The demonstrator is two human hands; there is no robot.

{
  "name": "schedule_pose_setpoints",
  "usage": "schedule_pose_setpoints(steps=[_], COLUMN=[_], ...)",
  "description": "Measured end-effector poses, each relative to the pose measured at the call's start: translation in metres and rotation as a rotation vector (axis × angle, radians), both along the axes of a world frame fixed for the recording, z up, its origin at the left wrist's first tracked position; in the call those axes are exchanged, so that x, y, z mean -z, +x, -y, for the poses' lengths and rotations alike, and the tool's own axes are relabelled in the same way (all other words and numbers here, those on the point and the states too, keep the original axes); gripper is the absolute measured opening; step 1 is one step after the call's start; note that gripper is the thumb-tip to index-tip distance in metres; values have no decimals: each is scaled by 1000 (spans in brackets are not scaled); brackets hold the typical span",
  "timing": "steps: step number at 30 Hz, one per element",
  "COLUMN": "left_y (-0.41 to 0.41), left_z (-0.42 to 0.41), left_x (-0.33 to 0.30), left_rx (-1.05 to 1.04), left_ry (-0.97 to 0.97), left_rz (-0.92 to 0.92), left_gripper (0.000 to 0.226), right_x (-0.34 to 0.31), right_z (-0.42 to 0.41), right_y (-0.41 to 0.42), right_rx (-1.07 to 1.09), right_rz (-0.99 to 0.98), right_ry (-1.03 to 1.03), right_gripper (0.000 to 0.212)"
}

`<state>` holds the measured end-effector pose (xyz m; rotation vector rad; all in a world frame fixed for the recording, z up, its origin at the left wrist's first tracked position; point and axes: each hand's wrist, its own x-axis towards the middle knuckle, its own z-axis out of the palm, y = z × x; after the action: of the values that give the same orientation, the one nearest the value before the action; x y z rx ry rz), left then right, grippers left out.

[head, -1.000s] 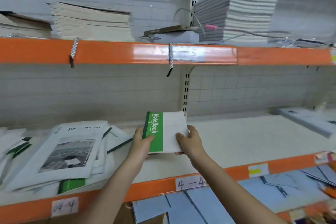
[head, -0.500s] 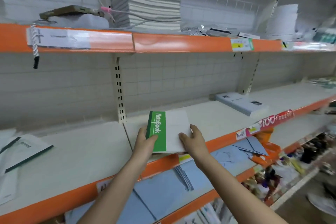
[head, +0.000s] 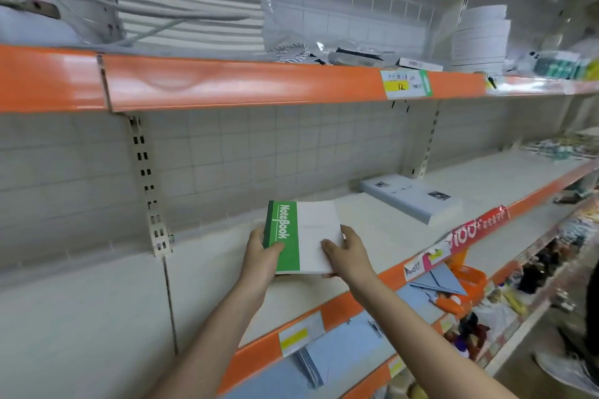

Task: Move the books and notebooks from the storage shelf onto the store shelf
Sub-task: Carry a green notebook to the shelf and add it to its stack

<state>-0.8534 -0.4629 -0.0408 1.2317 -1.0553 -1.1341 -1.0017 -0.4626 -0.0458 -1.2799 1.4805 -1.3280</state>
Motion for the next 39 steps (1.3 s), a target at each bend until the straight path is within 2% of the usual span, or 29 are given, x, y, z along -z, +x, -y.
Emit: schedule_pose_setpoints(steps=[9, 14, 19, 30, 39], left_y=[-15, -26, -45, -125, -195], left_z=[63, 82, 101, 136, 156], left_x=[-5, -4, -6, 0, 7], left_rx=[-14, -36, -57, -174, -301], left_ry=[13, 44, 43, 58, 36], left_rz=[-7, 2, 5, -82, -112], left_gripper=[25, 30, 30, 37, 33], right_x=[-4, -4, -4, -8, -1], right_z=[66, 86, 106, 159, 200], right_y=[-15, -26, -43, -122, -186], right_rx=[-29, -43, -54, -169, -273], right_rz=[50, 53, 75, 36, 59], right_ry=[20, 36, 42, 45, 37], right_gripper=[25, 33, 29, 38, 34])
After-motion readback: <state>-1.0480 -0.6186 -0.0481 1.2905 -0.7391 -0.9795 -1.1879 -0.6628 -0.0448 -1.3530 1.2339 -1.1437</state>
